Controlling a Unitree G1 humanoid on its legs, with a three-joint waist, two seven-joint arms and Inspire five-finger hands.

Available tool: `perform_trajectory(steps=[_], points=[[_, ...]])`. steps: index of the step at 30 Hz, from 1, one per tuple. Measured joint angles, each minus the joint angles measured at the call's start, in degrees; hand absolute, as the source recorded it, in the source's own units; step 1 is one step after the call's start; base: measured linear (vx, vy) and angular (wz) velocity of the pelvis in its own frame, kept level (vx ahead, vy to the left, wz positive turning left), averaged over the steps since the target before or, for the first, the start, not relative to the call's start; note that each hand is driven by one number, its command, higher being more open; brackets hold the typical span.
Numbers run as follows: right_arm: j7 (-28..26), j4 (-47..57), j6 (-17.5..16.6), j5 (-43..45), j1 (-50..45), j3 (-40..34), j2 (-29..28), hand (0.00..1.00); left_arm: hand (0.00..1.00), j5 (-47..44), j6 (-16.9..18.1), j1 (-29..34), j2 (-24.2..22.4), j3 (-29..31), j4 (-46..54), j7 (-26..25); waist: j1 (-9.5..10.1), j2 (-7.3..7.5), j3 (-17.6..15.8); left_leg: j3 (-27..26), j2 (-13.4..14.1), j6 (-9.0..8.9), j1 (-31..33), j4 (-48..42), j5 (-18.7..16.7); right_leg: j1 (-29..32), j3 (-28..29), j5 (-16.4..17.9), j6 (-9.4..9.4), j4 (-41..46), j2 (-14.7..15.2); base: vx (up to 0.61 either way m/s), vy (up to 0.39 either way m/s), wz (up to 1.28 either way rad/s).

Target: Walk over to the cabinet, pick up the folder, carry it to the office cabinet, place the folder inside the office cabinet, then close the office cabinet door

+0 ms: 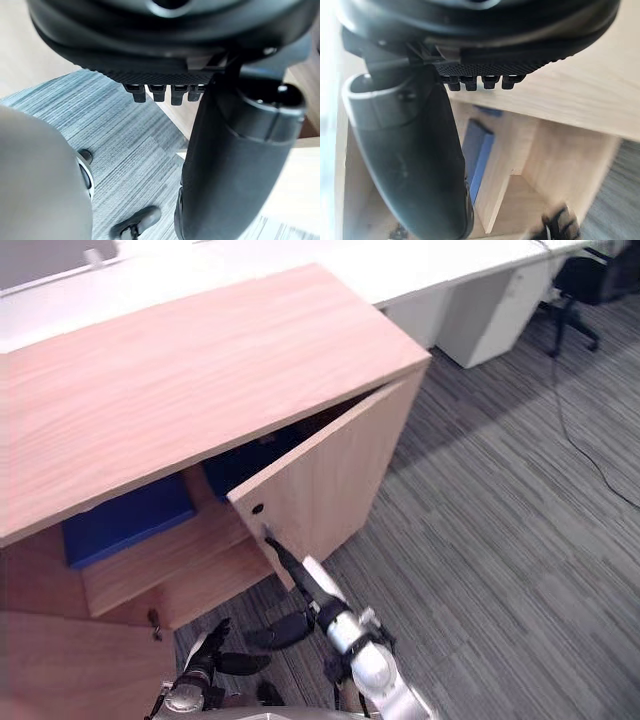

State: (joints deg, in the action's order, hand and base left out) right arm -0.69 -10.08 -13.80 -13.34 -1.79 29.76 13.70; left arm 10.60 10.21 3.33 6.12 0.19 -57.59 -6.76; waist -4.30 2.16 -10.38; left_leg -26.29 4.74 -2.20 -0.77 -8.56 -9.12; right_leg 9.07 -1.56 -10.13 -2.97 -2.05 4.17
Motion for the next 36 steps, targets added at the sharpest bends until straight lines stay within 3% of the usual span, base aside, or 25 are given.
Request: perform_trajectory(steps=[2, 6, 10, 13, 16, 18, 20, 22, 23, 25, 27, 31, 35, 36], points=[[3.15, -7.22, 0.52, 0.0, 7.26, -4.31, -1.16, 1.0, 1.0, -0.52, 0.07, 0.08, -0.14, 0.06, 1.27, -0.47, 2.03, 0.16, 0.1, 2.17, -0.46, 0.32, 0.84, 0.51, 0.56, -0.06, -2.09, 0.07, -0.09, 0.12, 0.67, 0.0, 0.023, 0.5], [9.43, -16.81, 2.4, 0.45, 16.5, -13.04, -1.19, 1.0, 1.0, -2.67, 0.15, 0.18, -0.27, 1.25, 2.04, -0.55, 3.75, 0.15, 0.09, 6.34, -1.0, 0.75, 2.64, 0.59, 1.55, -0.44, -6.42, 0.07, -0.15, 0.13, 1.79, -0.01, 0.021, 0.55], [12.29, -21.09, 3.04, 2.96, 17.06, -17.5, 1.01, 1.0, 1.0, -3.95, 0.24, 0.33, -0.21, 2.83, 2.38, -0.69, 5.07, 0.07, 0.05, 10.16, -0.98, 0.84, 3.26, 0.57, 2.01, -2.12, -10.2, 0.06, -0.16, 0.24, 2.21, -0.03, 0.014, 0.53], [13.71, -22.0, 3.75, 3.59, 16.73, -18.29, 0.97, 1.0, 1.0, -4.43, 0.2, 0.49, -0.42, 4.32, 2.51, -0.71, 5.0, 0.05, 0.04, 13.19, -1.63, 1.03, 4.21, 1.67, 3.51, -2.16, -12.93, 0.07, -0.16, 0.25, 2.98, -0.04, -0.002, 0.49], [13.61, -22.06, 3.71, 4.72, 14.6, -18.26, -0.06, 1.0, 1.0, -5.24, 0.18, 0.91, -0.59, 5.36, 3.03, -0.75, 5.22, 0.03, 0.02, 15.27, -1.91, 0.5, 4.29, 3.19, 4.71, -2.56, -14.68, 0.33, -0.32, 0.41, 3.28, -0.06, -0.014, 0.44], [13.2, -22.04, 3.47, 4.88, 11.82, -18.26, -1.87, 1.0, 1.0, -5.77, 0.15, 1.16, -0.91, 6.67, 3.35, -0.7, 5.68, 0.12, 0.07, 16.93, -2.18, 0.17, 4.14, 3.71, 5.24, -3.08, -15.91, 2.76, -0.52, 1.78, 3.81, -0.05, -0.044, 0.54], [11.56, -22.19, 3.32, 4.94, 7.14, -18.19, -4.03, 1.0, 1.0, -7.84, 0.12, 1.77, -1.2, 7.4, 3.89, -0.71, 5.69, -0.29, -0.09, 21.73, -2.67, 0.25, 4.69, 3.64, 5.37, -2.28, -17.85, 8.26, -1.64, 7.59, 4.75, -0.03, -0.071, 0.89], [10.28, -23.23, 3.29, 4.92, 2.99, -18.28, -5.74, 1.0, 1.0, -9.56, 0.01, 2.37, -0.91, 7.37, 5.24, -0.54, 5.26, -0.35, -0.1, 27.45, -3.06, 0.19, 6.3, 3.05, 6.01, -1.81, -15.2, 12.82, -2.98, 11.62, 3.6, 0.02, -0.114, 1.45], [9.5, -25.73, 3.32, 4.87, 1.41, -18.27, -6.35, 1.0, 1.0, -10.61, 0.05, 2.84, -0.94, 7.32, 6.22, -0.49, 5.58, -0.27, -0.1, 30.68, -3.82, -0.05, 7.55, 2.2, 6.19, -2.04, -14.39, 14.27, -2.08, 12.35, 2.99, 0.05, -0.14, 1.51], [8.64, -30.59, 3.65, 4.88, 1.19, -18.29, -7.5, 1.0, 1.0, -13.66, -0.02, 4.01, -1.16, 8.57, 7.82, -0.48, 7.63, -0.37, -0.07, 33.08, -3.95, -0.85, 8.46, 2.0, 6.74, -2.32, -16.48, 15.03, -1.87, 13.21, 2.98, 0.1, -0.109, 0.94], [8.16, -34.25, 3.8, 4.89, 0.94, -18.29, -8.36, 1.0, 1.0, -16.49, 0.02, 5.4, -1.19, 10.78, 10.0, -0.47, 8.01, -0.48, -0.04, 37.13, -4.18, -0.99, 8.24, 4.03, 8.56, -4.09, -15.79, 14.56, -1.24, 12.97, 2.52, 0.13, -0.04, 1.07], [8.04, -36.28, 3.92, 5.02, 2.1, -19.86, -8.4, 1.0, 1.0, -21.9, 0.88, 6.44, -0.98, 14.95, 12.55, -0.48, 11.32, -0.12, 0.18, 41.71, -5.14, -1.7, 8.99, 4.92, 10.3, -7.76, -16.89, 14.34, -1.03, 6.78, 2.4, 0.11, 0.015, 0.79], [8.05, -36.66, 3.87, 5.5, 3.6, -20.65, -8.08, 1.0, 1.0, -24.01, 0.95, 8.14, 1.35, 18.97, 15.66, -0.56, 12.17, -0.19, 0.14, 46.64, -6.42, -2.19, 9.18, 5.58, 11.73, -11.09, -22.47, 14.32, -1.02, 4.64, 2.35, 0.02, -0.034, 0.79], [8.08, -36.63, 3.82, 6.41, 3.59, -20.65, -7.5, 1.0, 1.0, -24.16, 1.01, 8.36, 2.68, 19.17, 19.62, -0.57, 13.15, -0.25, 0.1, 49.06, -6.92, -2.53, 9.41, 7.03, 13.3, -11.47, -24.76, 14.36, -0.96, 4.29, 2.3, -0.02, -0.033, 0.75]])
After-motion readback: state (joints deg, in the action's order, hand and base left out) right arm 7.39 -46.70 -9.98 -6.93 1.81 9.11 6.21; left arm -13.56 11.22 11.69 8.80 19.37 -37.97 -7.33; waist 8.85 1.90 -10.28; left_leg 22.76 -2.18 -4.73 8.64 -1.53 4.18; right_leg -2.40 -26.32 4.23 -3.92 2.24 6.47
